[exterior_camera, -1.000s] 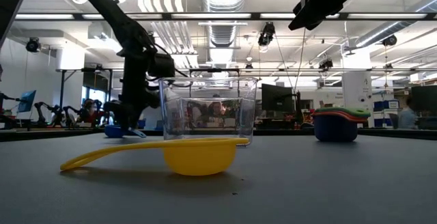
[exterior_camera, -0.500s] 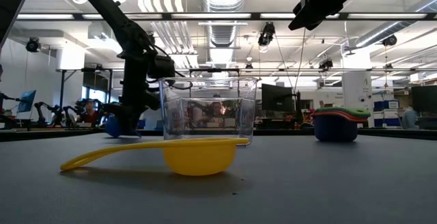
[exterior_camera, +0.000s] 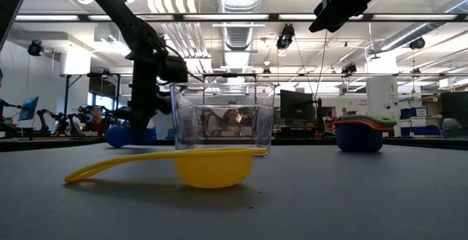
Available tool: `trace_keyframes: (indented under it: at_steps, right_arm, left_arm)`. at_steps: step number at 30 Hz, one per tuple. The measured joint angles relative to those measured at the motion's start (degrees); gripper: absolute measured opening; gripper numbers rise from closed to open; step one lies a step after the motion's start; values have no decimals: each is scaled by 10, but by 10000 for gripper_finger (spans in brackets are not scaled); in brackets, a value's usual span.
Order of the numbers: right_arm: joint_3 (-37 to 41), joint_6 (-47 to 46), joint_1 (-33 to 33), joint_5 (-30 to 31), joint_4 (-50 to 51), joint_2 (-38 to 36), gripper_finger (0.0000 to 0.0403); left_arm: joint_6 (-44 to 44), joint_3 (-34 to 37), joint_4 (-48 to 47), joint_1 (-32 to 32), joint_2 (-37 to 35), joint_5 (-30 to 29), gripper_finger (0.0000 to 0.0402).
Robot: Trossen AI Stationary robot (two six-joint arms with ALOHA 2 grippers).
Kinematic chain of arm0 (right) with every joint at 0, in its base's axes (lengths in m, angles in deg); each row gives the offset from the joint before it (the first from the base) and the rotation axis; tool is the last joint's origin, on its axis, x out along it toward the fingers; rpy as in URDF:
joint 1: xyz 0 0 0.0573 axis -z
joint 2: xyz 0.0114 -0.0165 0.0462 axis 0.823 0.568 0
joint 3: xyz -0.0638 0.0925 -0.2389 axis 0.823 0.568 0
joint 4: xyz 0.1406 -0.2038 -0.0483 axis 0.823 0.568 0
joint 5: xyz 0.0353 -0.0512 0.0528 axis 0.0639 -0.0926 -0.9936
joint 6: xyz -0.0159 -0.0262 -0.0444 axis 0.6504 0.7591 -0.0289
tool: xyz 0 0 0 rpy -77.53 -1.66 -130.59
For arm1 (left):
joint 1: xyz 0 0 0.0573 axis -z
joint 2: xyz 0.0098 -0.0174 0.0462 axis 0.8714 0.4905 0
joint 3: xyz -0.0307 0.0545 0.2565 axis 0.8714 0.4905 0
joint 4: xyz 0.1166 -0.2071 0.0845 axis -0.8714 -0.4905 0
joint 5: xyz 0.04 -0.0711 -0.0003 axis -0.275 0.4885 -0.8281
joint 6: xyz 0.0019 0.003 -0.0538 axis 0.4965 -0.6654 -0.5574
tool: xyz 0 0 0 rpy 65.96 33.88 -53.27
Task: Nest measuring cups in basket
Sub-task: Stack the blue measuring cup on top of the green measuring cup
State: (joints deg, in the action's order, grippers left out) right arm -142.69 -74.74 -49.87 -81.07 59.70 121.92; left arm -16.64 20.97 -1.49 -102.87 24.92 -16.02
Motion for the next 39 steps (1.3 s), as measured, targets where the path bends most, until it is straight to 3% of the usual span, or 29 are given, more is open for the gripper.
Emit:
trace_keyframes:
  at_steps: [6,15,23,31,39]
  right_arm:
    - [0,-4,0,0,0,0,9]
    - [0,-5,0,0,0,0,9]
    - [0,-5,0,0,1,-1,9]
    - [0,-6,0,-1,19,-32,9]
    - [16,-5,0,-9,9,-99,9]
  left_arm:
    - [-13,0,5,15,-56,-29,0]
    - [-33,0,42,61,-194,-8,0]
    - [-63,0,144,166,-306,21,0]
    - [-60,0,275,327,-306,-1,0]
    - [-5,0,453,457,-232,-38,0]
